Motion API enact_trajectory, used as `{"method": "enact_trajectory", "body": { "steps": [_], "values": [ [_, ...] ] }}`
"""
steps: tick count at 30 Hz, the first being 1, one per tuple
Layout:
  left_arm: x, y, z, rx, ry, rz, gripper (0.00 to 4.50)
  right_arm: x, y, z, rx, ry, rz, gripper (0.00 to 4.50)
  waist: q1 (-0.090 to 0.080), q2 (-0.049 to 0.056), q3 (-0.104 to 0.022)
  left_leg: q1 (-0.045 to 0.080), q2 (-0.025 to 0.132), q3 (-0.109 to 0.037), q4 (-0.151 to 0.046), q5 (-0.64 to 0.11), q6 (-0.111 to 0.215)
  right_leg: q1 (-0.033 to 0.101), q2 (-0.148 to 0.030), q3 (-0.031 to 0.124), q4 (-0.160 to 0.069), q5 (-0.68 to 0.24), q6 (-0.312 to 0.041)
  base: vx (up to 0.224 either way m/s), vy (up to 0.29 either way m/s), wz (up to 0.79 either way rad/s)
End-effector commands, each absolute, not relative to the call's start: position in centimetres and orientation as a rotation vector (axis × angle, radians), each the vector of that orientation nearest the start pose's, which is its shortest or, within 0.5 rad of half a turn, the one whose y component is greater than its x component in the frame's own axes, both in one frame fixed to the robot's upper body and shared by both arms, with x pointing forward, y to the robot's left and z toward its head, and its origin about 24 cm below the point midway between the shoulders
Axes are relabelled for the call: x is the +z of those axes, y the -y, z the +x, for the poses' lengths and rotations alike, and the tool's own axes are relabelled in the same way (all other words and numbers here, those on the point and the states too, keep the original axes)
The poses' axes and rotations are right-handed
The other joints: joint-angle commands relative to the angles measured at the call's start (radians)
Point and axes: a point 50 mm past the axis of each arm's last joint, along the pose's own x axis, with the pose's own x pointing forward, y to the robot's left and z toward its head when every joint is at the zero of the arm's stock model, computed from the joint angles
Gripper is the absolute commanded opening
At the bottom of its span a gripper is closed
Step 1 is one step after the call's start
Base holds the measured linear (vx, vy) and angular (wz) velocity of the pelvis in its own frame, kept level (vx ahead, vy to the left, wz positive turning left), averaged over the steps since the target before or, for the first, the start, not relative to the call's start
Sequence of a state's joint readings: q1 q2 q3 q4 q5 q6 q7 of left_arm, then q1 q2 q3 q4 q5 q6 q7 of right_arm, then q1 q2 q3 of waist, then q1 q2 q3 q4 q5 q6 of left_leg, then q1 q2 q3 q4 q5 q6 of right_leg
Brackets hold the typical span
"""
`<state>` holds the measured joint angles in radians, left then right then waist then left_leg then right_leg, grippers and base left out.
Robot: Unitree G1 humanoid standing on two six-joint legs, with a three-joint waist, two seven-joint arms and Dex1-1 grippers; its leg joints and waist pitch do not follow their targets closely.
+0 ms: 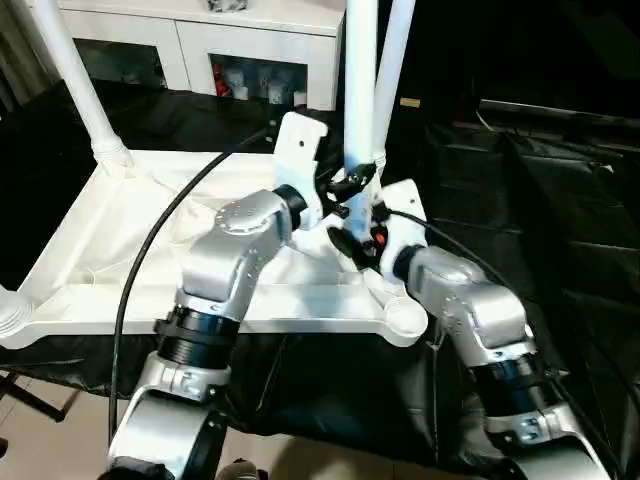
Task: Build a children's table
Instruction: Insert table leg to table base
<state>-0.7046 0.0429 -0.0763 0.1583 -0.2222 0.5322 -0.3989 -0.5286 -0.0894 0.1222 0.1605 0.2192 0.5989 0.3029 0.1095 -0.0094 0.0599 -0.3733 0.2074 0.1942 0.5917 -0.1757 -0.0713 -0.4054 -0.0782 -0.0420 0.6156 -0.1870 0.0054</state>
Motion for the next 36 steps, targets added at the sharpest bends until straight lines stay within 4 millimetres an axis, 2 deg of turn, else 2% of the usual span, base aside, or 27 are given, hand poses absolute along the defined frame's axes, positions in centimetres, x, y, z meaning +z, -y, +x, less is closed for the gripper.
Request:
{"method": "enact_trajectory", "body": {
  "steps": [1, 4, 10, 12, 13, 16, 17, 18, 20, 21, 23, 25, 27, 28, 29, 30, 34, 35, 36],
  "values": [
    [16.6, -5.4, 34.0, -0.732, -0.005, -0.043, 1.85, 10.3, 8.3, 33.2, 0.570, -0.242, 0.039, 2.66, -0.003, -0.008, -0.073, 0.012, 0.012, -0.009, -0.065, -0.134, -0.028, 0.051, -0.048, 0.035, -0.063, -0.115, -0.152, 0.000, 0.000, 0.00],
    [16.7, -5.3, 33.9, -0.743, -0.005, -0.044, 1.85, 10.1, 8.5, 33.2, 0.571, -0.247, 0.032, 2.44, -0.003, -0.008, -0.075, 0.012, 0.012, -0.009, -0.063, -0.120, -0.026, 0.052, -0.046, 0.035, -0.059, -0.081, -0.156, 0.000, 0.000, 0.00],
    [16.7, -5.3, 33.8, -0.744, -0.015, -0.064, 1.85, 10.2, 8.6, 33.2, 0.586, -0.233, 0.046, 2.00, -0.004, -0.011, -0.075, 0.011, 0.011, -0.008, -0.062, -0.109, -0.014, 0.053, -0.047, 0.035, -0.058, -0.070, -0.166, 0.000, 0.000, 0.00],
    [16.7, -5.3, 33.8, -0.745, -0.017, -0.079, 1.85, 10.6, 8.6, 33.2, 0.635, -0.205, 0.080, 1.92, -0.003, -0.012, -0.075, 0.010, 0.012, -0.008, -0.061, -0.117, -0.011, 0.054, -0.049, 0.035, -0.059, -0.080, -0.167, 0.000, 0.000, 0.00],
    [16.8, -5.4, 33.8, -0.745, -0.016, -0.084, 1.85, 10.9, 8.6, 33.1, 0.675, -0.186, 0.108, 1.91, -0.003, -0.016, -0.074, 0.010, 0.012, -0.008, -0.062, -0.119, -0.008, 0.054, -0.048, 0.035, -0.061, -0.088, -0.167, 0.000, 0.000, 0.00],
    [17.0, -5.6, 33.9, -0.756, -0.012, -0.095, 1.85, 11.4, 8.8, 32.7, 0.779, -0.138, 0.135, 1.89, -0.001, -0.014, -0.076, 0.011, 0.013, -0.008, -0.060, -0.116, 0.002, 0.055, -0.049, 0.034, -0.059, -0.079, -0.172, 0.000, 0.000, 0.00],
    [17.0, -5.5, 33.8, -0.799, -0.014, -0.108, 2.41, 11.6, 8.9, 32.4, 0.841, -0.112, 0.134, 1.88, 0.003, -0.014, -0.076, 0.010, 0.013, -0.007, -0.059, -0.112, 0.009, 0.055, -0.049, 0.034, -0.058, -0.071, -0.179, 0.000, 0.000, 0.00],
    [17.1, -5.5, 33.7, -0.813, -0.015, -0.113, 2.41, 11.7, 8.9, 32.3, 0.858, -0.105, 0.132, 1.88, 0.003, -0.014, -0.076, 0.010, 0.013, -0.007, -0.058, -0.108, 0.012, 0.055, -0.049, 0.034, -0.057, -0.066, -0.183, 0.000, 0.000, 0.00],
    [17.5, -5.6, 33.1, -0.931, -0.022, -0.254, 2.66, 12.4, 9.7, 30.9, 1.036, -0.063, 0.243, 1.88, 0.006, -0.003, -0.077, 0.010, 0.012, -0.008, -0.056, -0.109, 0.025, 0.057, -0.049, 0.034, -0.053, -0.043, -0.203, 0.000, 0.000, 0.00],
    [17.5, -5.6, 33.1, -0.931, -0.022, -0.254, 2.66, 12.4, 9.7, 30.9, 1.036, -0.063, 0.243, 1.88, 0.005, -0.009, -0.077, 0.008, 0.013, -0.007, -0.055, -0.103, 0.040, 0.058, -0.046, 0.033, -0.052, -0.015, -0.214, 0.000, 0.000, 0.00],
    [18.2, -6.1, 33.0, -1.010, -0.009, -0.352, 2.99, 12.6, 10.7, 29.7, 1.183, -0.060, 0.272, 1.88, 0.007, -0.012, -0.077, 0.009, 0.014, -0.007, -0.055, -0.100, 0.054, 0.060, -0.047, 0.031, -0.053, -0.007, -0.231, 0.000, 0.000, 0.00],
    [18.5, -6.2, 32.9, -1.049, -0.008, -0.392, 3.04, 12.5, 11.0, 29.4, 1.210, -0.064, 0.274, 1.88, 0.009, -0.011, -0.076, 0.008, 0.012, -0.006, -0.053, -0.104, 0.055, 0.059, -0.047, 0.031, -0.053, -0.025, -0.242, 0.000, 0.000, 0.00],
    [18.8, -6.3, 32.8, -1.103, -0.009, -0.426, 3.16, 12.5, 11.3, 29.2, 1.238, -0.075, 0.279, 1.88, 0.008, -0.013, -0.073, 0.009, 0.012, -0.007, -0.056, -0.134, 0.045, 0.057, -0.050, 0.030, -0.062, -0.108, -0.230, 0.000, 0.000, 0.00],
    [19.1, -6.5, 32.5, -1.184, -0.012, -0.468, 3.19, 12.5, 11.6, 28.7, 1.297, -0.091, 0.282, 1.88, 0.006, -0.012, -0.072, 0.010, 0.012, -0.008, -0.058, -0.150, 0.037, 0.057, -0.051, 0.029, -0.067, -0.151, -0.218, 0.000, 0.000, 0.00],
    [19.3, -6.8, 32.3, -1.237, -0.014, -0.484, 3.19, 12.5, 11.9, 28.3, 1.349, -0.105, 0.297, 1.88, 0.008, -0.008, -0.072, 0.012, 0.009, -0.007, -0.057, -0.154, 0.035, 0.058, -0.048, 0.029, -0.067, -0.165, -0.216, 0.000, 0.000, 0.00],
    [19.9, -7.3, 32.3, -1.314, -0.016, -0.530, 3.19, 12.7, 12.4, 27.7, 1.421, -0.129, 0.319, 1.88, 0.008, -0.010, -0.071, 0.014, 0.009, -0.006, -0.057, -0.160, 0.038, 0.055, -0.045, 0.030, -0.070, -0.176, -0.212, 0.000, 0.000, 0.00],
    [20.2, -7.5, 32.4, -1.339, -0.017, -0.563, 3.19, 12.7, 12.7, 27.5, 1.449, -0.140, 0.333, 1.88, 0.008, -0.009, -0.071, 0.013, 0.012, -0.009, -0.058, -0.160, 0.029, 0.053, -0.049, 0.028, -0.070, -0.179, -0.216, 0.000, 0.000, 0.00],
    [20.6, -7.8, 32.4, -1.364, -0.006, -0.603, 2.83, 12.8, 12.8, 27.4, 1.474, -0.150, 0.344, 1.88, 0.009, -0.010, -0.072, 0.013, 0.011, -0.008, -0.057, -0.162, 0.027, 0.054, -0.048, 0.028, -0.069, -0.184, -0.218, 0.000, 0.000, 0.00],
    [20.9, -8.0, 32.4, -1.380, 0.004, -0.630, 2.83, 12.8, 13.0, 27.3, 1.492, -0.158, 0.353, 1.88, 0.010, -0.010, -0.072, 0.014, 0.012, -0.008, -0.057, -0.161, 0.028, 0.054, -0.048, 0.028, -0.069, -0.181, -0.220, 0.000, 0.000, 0.00]
  ]
}}
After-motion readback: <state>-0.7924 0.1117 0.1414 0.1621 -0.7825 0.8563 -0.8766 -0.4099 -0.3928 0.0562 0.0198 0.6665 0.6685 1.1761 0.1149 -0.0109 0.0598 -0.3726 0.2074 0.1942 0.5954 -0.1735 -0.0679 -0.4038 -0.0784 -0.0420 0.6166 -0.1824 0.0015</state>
